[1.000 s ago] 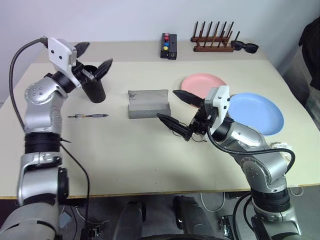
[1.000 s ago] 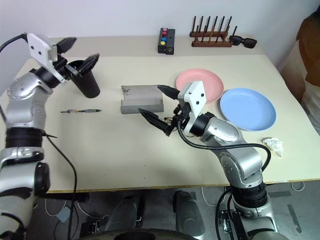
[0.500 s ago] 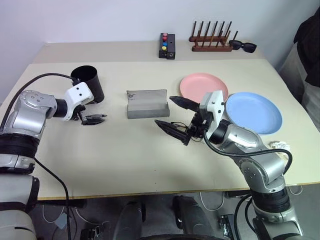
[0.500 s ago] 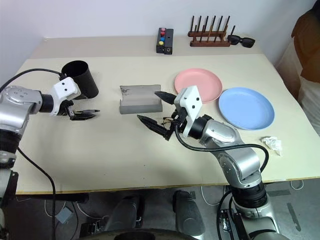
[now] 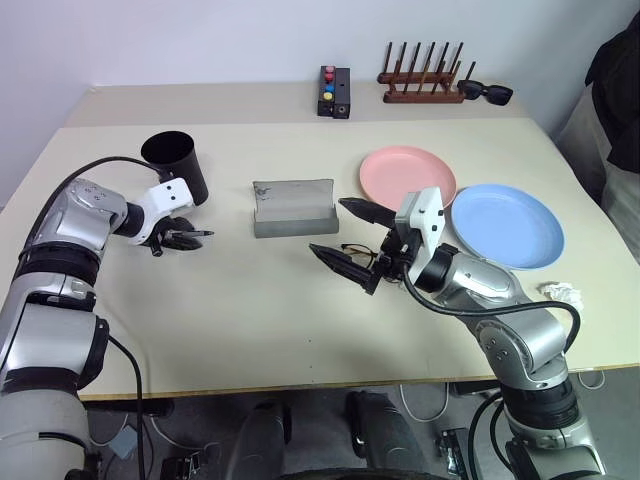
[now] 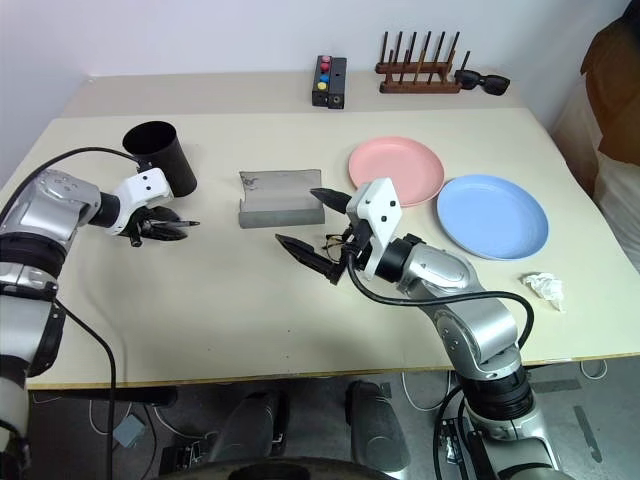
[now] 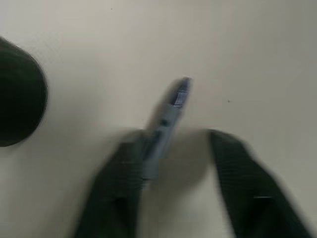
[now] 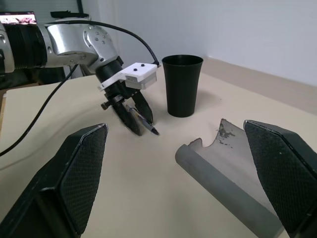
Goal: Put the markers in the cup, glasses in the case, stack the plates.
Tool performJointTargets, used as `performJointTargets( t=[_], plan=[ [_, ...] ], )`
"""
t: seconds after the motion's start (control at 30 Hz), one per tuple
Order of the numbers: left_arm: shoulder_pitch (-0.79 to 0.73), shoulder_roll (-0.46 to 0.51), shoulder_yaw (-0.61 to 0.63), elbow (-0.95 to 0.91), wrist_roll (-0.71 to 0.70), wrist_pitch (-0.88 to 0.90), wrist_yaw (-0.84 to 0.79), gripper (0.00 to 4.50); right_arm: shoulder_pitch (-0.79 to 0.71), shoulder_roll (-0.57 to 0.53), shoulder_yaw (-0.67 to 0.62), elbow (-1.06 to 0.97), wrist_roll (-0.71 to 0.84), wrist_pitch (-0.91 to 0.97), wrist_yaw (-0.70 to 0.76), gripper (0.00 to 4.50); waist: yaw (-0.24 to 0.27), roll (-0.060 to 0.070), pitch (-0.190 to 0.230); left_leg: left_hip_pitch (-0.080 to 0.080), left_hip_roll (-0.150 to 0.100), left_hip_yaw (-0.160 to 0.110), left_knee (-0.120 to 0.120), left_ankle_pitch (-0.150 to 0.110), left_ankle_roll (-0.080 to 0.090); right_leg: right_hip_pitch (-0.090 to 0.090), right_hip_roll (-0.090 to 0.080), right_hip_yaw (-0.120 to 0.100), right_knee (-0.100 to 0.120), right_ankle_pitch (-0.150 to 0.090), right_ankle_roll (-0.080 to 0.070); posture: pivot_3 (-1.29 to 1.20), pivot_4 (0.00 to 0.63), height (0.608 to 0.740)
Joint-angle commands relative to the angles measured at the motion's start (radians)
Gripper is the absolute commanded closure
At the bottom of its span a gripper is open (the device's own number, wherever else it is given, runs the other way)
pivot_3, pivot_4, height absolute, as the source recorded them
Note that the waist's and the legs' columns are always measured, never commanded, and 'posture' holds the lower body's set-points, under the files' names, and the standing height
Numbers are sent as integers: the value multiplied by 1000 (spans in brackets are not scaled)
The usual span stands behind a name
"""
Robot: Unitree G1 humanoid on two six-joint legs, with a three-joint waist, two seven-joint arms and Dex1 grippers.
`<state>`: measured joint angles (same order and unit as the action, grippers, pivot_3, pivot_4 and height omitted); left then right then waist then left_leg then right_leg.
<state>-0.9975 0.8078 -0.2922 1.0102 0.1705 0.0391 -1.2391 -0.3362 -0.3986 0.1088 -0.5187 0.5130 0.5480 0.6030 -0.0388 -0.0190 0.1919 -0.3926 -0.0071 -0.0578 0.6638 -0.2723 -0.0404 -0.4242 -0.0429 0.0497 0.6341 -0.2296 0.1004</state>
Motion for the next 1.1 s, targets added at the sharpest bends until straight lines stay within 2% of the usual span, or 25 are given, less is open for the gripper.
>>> performJointTargets(
  t=[0.03, 0.23, 0.4, 0.6, 0.7, 0.83, 0.97, 1.1],
  plan=[
    [5, 4, -4, 33, 32, -31, -3, 4406, -2, 0, -12, -31, 2, -20, -1, 0, 0, 0, 0, 0, 0, 0, 0, 0, 0, 0, 0, 0, 0, 0, 0, 0, 150, 735],
    [28, 6, 40, -2, 9, -66, 33, 4462, -4, -4, -12, -33, 5, -18, 3, 0, 0, 1, 0, 1, 0, 0, 0, 0, 0, 0, -1, 0, 1, 0, 0, 0, 150, 735],
    [115, 0, 209, -238, -207, 30, -66, 4462, -25, -14, -8, -30, -1, -22, 14, 0, 0, 0, 0, 0, 1, 0, 0, 0, 0, 0, -1, 0, 1, 0, 0, 0, 150, 735],
    [235, -43, 431, -581, -468, 288, 15, 4462, -53, 34, -39, -32, 69, 0, -8, 0, -1, -2, 1, -1, 3, -1, 1, 0, 0, -1, -1, 0, 1, 0, 0, 0, 150, 735],
    [255, -78, 519, -672, -548, 350, 110, 4462, -57, 48, -36, -43, 92, 1, -3, 0, -3, -2, 1, 0, 3, -1, 0, 0, 0, -1, -1, 0, 2, 0, 0, 0, 150, 735],
    [200, -152, 591, -679, -573, 333, 297, 4462, -67, 73, -37, -43, 115, -5, -15, 0, 0, -2, 1, 0, 2, -1, 1, 0, 0, -1, -1, 0, 3, 0, 0, 0, 150, 735],
    [93, -250, 634, -612, -548, 207, 521, 4462, -79, 82, -18, -30, 101, -15, -12, 0, 11, -2, 1, 0, 1, -1, 2, 0, 0, -1, -1, 0, 3, 0, 0, 0, 150, 735],
    [30, -283, 638, -520, -478, 39, 688, 4462, -77, 83, -6, -22, 86, -24, -10, 0, 18, -2, 1, 0, 0, 0, 2, 0, 0, -1, -2, 0, 2, 0, 0, 0, 150, 735]
  ],
)
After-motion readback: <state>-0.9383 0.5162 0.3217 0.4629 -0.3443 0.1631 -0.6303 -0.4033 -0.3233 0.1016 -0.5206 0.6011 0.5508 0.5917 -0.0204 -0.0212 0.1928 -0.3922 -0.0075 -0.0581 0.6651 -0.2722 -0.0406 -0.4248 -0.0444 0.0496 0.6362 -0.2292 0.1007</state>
